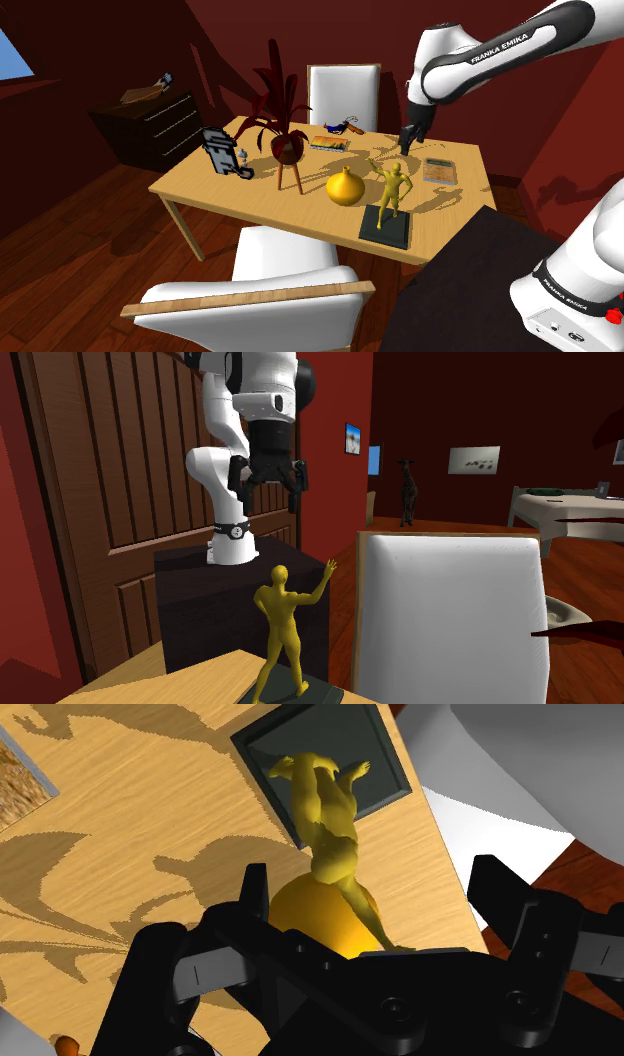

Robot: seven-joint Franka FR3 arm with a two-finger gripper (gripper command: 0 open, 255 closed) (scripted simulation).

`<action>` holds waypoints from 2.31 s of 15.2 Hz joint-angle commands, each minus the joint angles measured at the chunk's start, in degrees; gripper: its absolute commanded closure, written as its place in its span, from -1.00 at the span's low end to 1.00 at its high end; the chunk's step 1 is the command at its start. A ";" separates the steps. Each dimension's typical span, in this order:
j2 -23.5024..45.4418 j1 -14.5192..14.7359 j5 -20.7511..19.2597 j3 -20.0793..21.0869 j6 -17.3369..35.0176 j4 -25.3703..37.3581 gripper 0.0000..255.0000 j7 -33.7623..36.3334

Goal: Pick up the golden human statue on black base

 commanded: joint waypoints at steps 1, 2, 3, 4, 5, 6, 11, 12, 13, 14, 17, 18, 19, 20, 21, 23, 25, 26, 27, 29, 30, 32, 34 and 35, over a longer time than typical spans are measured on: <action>5.27 0.01 0.39 -0.32 3.09 1.54 -1.00 -0.59; 7.59 0.04 0.62 -0.36 4.21 2.38 -1.00 -0.79; 9.92 0.06 0.86 -0.40 5.27 3.29 -1.00 -0.99; 12.25 0.07 1.12 -0.42 6.27 4.26 -1.00 -1.21; 14.59 0.07 1.39 -0.42 7.21 5.30 -1.00 -1.43; 15.67 0.05 1.52 -0.40 7.62 5.81 -1.00 -1.53; 18.54 -0.01 1.74 -0.36 11.40 4.90 -1.00 -1.60; 19.15 -0.02 1.79 -0.35 12.15 4.75 -1.00 -1.62; 19.76 -0.04 1.84 -0.33 12.90 4.62 -1.00 -1.64; 20.12 -0.04 1.87 -0.33 13.32 4.55 -1.00 -1.65; 19.98 -0.03 1.84 -0.33 13.27 4.46 1.00 -1.62; 19.98 -0.04 1.84 -0.33 13.28 4.45 1.00 -1.64; 19.98 -0.04 1.84 -0.33 13.29 4.44 1.00 -1.63; 19.99 -0.03 1.84 -0.32 13.30 4.44 1.00 -1.62; 19.99 -0.03 1.84 -0.32 13.31 4.44 1.00 -1.62; 20.02 -0.03 1.85 -0.32 13.32 4.46 1.00 -1.61; 20.12 -0.04 1.87 -0.33 13.32 4.55 1.00 -1.66; 19.50 -0.03 1.81 -0.34 12.58 4.67 1.00 -1.63; 18.88 -0.02 1.76 -0.35 11.83 4.80 1.00 -1.61; 17.70 0.01 1.67 -0.37 10.33 5.12 1.00 -1.58; 17.12 0.02 1.62 -0.38 9.58 5.30 1.00 -1.57; 15.99 0.04 1.54 -0.39 8.06 5.69 1.00 -1.54; 14.90 0.05 1.46 -0.39 6.54 6.13 1.00 -1.51; 14.38 0.06 1.43 -0.39 5.78 6.37 1.00 -1.51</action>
